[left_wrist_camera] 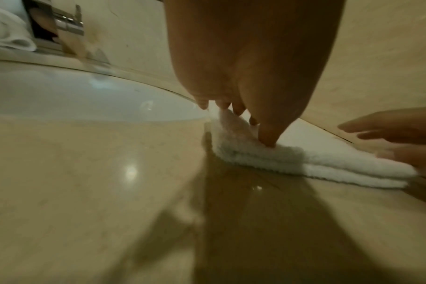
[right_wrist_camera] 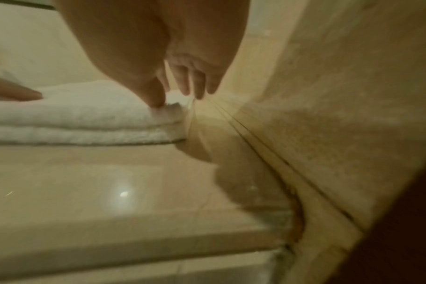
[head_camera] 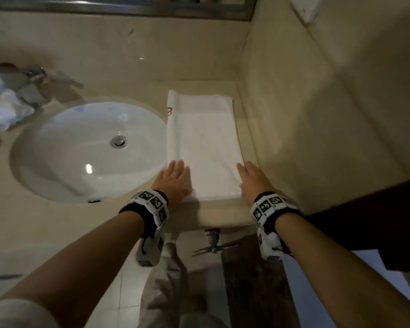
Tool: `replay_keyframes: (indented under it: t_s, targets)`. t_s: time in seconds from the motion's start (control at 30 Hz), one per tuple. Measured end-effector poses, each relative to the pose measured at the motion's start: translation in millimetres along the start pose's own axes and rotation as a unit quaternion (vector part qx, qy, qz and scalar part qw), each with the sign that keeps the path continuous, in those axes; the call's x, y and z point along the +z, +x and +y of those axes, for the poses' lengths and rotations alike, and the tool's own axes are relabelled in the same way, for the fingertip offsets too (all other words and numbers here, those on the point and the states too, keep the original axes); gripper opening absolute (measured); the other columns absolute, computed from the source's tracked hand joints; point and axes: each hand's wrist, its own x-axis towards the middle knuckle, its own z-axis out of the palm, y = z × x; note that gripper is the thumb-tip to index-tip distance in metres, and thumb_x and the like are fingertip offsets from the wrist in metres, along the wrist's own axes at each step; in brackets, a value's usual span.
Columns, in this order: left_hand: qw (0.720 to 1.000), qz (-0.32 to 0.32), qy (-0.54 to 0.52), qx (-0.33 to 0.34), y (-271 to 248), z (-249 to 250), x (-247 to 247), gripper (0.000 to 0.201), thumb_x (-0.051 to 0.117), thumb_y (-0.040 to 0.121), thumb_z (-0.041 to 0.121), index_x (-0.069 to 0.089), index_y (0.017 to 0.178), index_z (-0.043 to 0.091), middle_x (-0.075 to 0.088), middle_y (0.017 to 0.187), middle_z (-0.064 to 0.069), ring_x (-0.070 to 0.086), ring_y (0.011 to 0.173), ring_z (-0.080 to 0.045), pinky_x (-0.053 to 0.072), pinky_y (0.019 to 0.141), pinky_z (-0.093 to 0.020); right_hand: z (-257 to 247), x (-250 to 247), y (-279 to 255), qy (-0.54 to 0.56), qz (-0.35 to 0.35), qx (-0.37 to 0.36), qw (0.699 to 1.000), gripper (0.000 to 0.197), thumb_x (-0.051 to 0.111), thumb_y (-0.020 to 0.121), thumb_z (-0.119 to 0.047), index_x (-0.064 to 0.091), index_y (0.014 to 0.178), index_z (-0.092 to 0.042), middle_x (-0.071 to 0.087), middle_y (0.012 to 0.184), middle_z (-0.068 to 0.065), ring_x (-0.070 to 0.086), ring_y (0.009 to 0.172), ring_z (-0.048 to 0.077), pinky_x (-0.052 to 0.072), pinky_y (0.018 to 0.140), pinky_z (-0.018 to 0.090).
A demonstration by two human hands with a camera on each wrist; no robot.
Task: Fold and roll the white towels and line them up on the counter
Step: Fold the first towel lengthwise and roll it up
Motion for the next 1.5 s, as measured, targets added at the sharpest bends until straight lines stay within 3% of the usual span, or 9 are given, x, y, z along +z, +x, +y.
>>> replay_keyframes:
  t_s: [0.17,0.33,0.5,0.73,0.83,0.93,1.13,1.3,1.5]
  targets:
    - [0.999,-0.019,0.023,0.041,-27.3,3.9,4.5,0.056,0.033,0.099,0.020,0.010,0.150,0.024,-0.007,0.159,-0.004,-0.007,0.147,-0.022,0.005,0.119,-0.040,-30.3,7.9,-33.2,-0.068,-0.058,-0.161,0.983,0.058,0.029,0.101,-0.031,-0.002,0.150,-0.024,-0.011,0.159,0.000,-0.007,0.147,0.019,0.003,0.121,0.038]
    - [0.999,0.018,0.011,0.041,-50.0,3.1,4.2,0.051,0.039,0.097,0.015,0.026,0.147,0.022,0.007,0.159,0.002,0.005,0.147,-0.016,0.018,0.117,-0.034,-34.5,24.7,-34.9,-0.069,-0.094,-0.073,0.991,0.070,0.033,0.099,-0.038,-0.011,0.149,-0.014,-0.017,0.157,0.007,-0.010,0.147,0.020,0.003,0.121,0.036]
    - [0.989,0.131,-0.017,0.061,-48.9,6.5,5.4,0.043,0.046,0.095,0.032,0.047,0.135,0.015,0.038,0.147,-0.005,0.036,0.135,-0.024,0.030,0.108,-0.034,-46.2,12.0,-36.7,0.018,0.007,-0.013,1.000,0.060,0.026,0.100,-0.042,0.012,0.150,-0.012,0.002,0.159,0.010,0.003,0.147,0.024,0.009,0.120,0.036]
    - [0.994,0.106,-0.027,0.014,-4.7,5.7,-12.3,0.054,0.027,0.100,0.017,0.006,0.150,0.012,-0.001,0.159,-0.006,0.000,0.147,-0.023,0.006,0.119,-0.037,-70.4,-3.2,11.1,-0.014,-0.040,-0.086,0.995,0.055,0.020,0.101,-0.038,0.001,0.151,-0.023,-0.010,0.159,0.002,-0.008,0.147,0.022,0.001,0.120,0.040]
    - [0.998,0.039,-0.038,-0.041,3.4,-8.9,-8.6,0.056,0.023,0.100,0.026,0.000,0.150,0.014,-0.008,0.159,-0.005,-0.007,0.147,-0.026,0.001,0.118,-0.045,-53.1,5.5,20.8,-0.013,-0.084,-0.005,0.996,0.061,0.019,0.100,-0.042,-0.008,0.150,-0.019,-0.017,0.158,0.005,-0.012,0.147,0.022,-0.002,0.119,0.042]
    - [0.995,0.062,-0.012,-0.077,7.3,-16.3,-9.9,0.059,0.019,0.100,0.031,-0.005,0.149,0.011,-0.014,0.158,-0.007,-0.013,0.146,-0.025,-0.003,0.118,-0.044,-46.9,0.6,26.0,0.022,-0.070,0.077,0.994,0.066,0.019,0.101,-0.042,-0.011,0.149,-0.007,-0.019,0.157,0.009,-0.014,0.146,0.022,-0.004,0.120,0.040]
    - [0.997,0.063,-0.032,-0.012,35.7,-0.7,-31.8,0.059,0.021,0.101,0.029,-0.008,0.150,0.013,-0.016,0.158,-0.005,-0.013,0.146,-0.023,-0.002,0.119,-0.042,-71.4,-14.3,47.9,0.009,-0.064,-0.049,0.997,0.063,0.027,0.100,-0.036,-0.006,0.150,-0.016,-0.018,0.157,0.009,-0.016,0.146,0.024,-0.001,0.120,0.042]
    - [0.990,0.034,-0.082,-0.113,52.6,-9.0,-44.7,0.061,0.018,0.101,0.034,-0.011,0.148,0.008,-0.019,0.156,-0.012,-0.017,0.145,-0.028,-0.003,0.119,-0.044,-61.4,-20.3,66.7,0.068,-0.086,0.098,0.989,0.072,0.030,0.100,-0.038,-0.010,0.148,-0.002,-0.019,0.156,0.013,-0.015,0.146,0.025,-0.002,0.121,0.037]
    - [0.998,0.041,-0.033,-0.037,75.2,-14.4,-60.6,0.061,0.019,0.101,0.031,-0.014,0.148,0.008,-0.021,0.156,-0.006,-0.015,0.146,-0.022,-0.001,0.119,-0.042,-58.1,-33.7,84.5,0.070,-0.087,0.082,0.990,0.069,0.031,0.101,-0.034,-0.008,0.148,-0.002,-0.017,0.157,0.013,-0.013,0.146,0.024,-0.002,0.119,0.035]
